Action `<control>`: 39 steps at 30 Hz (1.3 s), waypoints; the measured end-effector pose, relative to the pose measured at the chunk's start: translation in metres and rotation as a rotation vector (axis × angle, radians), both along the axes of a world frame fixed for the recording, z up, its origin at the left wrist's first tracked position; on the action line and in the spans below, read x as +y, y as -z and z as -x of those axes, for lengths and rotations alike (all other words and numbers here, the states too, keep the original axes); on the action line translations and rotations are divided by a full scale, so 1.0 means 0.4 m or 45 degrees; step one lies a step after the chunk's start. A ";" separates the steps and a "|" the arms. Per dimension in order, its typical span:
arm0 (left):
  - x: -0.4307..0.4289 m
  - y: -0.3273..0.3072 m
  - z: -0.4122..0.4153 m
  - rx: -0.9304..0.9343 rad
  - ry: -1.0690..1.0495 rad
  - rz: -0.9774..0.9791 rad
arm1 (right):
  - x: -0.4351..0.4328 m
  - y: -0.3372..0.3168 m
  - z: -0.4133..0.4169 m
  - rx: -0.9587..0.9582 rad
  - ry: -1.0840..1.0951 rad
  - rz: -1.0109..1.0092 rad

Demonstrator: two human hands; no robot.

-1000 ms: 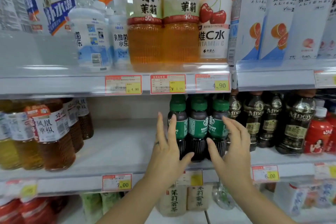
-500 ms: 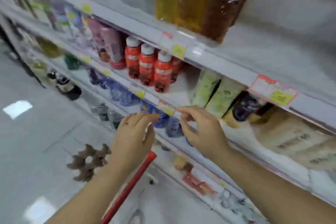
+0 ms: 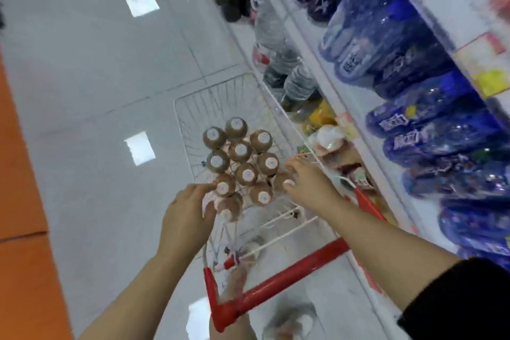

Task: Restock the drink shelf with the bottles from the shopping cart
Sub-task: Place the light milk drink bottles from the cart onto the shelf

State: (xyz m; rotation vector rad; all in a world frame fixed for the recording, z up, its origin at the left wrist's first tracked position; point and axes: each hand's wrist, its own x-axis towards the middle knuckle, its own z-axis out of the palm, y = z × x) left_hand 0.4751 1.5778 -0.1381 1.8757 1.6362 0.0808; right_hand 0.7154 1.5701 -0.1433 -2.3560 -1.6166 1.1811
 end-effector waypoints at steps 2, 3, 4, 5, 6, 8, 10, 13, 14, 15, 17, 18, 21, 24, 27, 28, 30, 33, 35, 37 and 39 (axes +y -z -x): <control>0.009 0.055 0.011 0.013 -0.038 0.037 | 0.017 0.101 0.010 -0.033 -0.020 0.104; 0.011 0.081 0.016 0.016 -0.051 0.064 | 0.022 0.148 0.009 -0.056 -0.019 0.154; 0.012 0.105 0.021 0.009 -0.062 0.087 | 0.026 0.190 0.004 -0.087 -0.028 0.191; 0.010 0.126 0.026 -0.007 -0.078 0.101 | 0.028 0.234 -0.005 -0.117 -0.045 0.243; 0.006 0.145 0.031 -0.031 -0.093 0.100 | 0.028 0.272 -0.013 -0.139 -0.074 0.291; 0.000 0.171 0.034 -0.070 -0.126 0.086 | 0.030 0.324 -0.022 -0.151 -0.130 0.335; -0.008 0.183 0.031 -0.081 -0.156 0.082 | 0.030 0.345 -0.021 -0.166 -0.114 0.332; -0.007 0.190 0.021 0.028 -0.022 -0.143 | 0.033 0.338 -0.018 -0.199 -0.024 0.256; -0.003 0.192 0.014 0.060 0.058 -0.222 | 0.034 0.330 -0.017 -0.193 -0.014 0.237; 0.004 0.193 0.003 0.060 0.127 -0.262 | 0.034 0.317 -0.017 -0.170 -0.001 0.211; 0.025 0.192 -0.027 0.002 0.245 -0.276 | 0.036 0.277 -0.016 -0.104 0.028 0.158; 0.038 0.192 -0.045 -0.001 0.301 -0.258 | 0.034 0.253 -0.017 -0.076 0.051 0.127; 0.087 0.223 -0.093 0.209 0.442 -0.014 | 0.019 0.167 -0.030 -0.013 0.100 0.012; 0.126 0.264 -0.124 0.600 0.572 0.264 | 0.001 0.092 -0.048 0.036 0.137 -0.097; 0.140 0.285 -0.142 0.630 0.438 0.363 | -0.016 0.042 -0.052 0.088 0.160 -0.186; 0.144 0.290 -0.145 0.611 0.396 0.377 | -0.021 0.032 -0.053 0.106 0.172 -0.203; 0.147 0.286 -0.144 0.581 0.392 0.366 | -0.031 0.015 -0.055 0.125 0.209 -0.231; 0.129 0.239 -0.130 0.509 0.447 0.239 | -0.050 -0.031 -0.058 0.155 0.244 -0.287; 0.111 0.173 -0.117 0.425 0.425 0.140 | -0.063 -0.085 -0.055 0.187 0.258 -0.336; 0.095 0.076 -0.110 0.331 0.396 0.010 | -0.077 -0.161 -0.053 0.218 0.310 -0.413; 0.078 -0.048 -0.112 0.177 0.346 -0.115 | -0.098 -0.258 -0.054 0.234 0.359 -0.501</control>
